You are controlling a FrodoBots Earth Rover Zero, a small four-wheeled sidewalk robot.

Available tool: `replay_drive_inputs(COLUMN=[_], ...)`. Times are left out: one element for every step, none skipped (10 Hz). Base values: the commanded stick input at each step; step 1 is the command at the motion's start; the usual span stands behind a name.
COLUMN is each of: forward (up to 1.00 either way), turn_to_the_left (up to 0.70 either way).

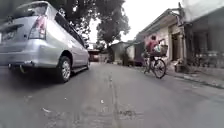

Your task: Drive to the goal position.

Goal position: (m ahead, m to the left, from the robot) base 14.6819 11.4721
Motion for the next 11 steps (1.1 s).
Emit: replay_drive_inputs(forward=[1.0,1.0,1.0,1.0,1.0,1.0,1.0,1.0,1.0,1.0,1.0], turn_to_the_left=[0.0,0.05,0.0,0.0,0.0,0.0,0.0,0.0,0.01,0.06,0.02])
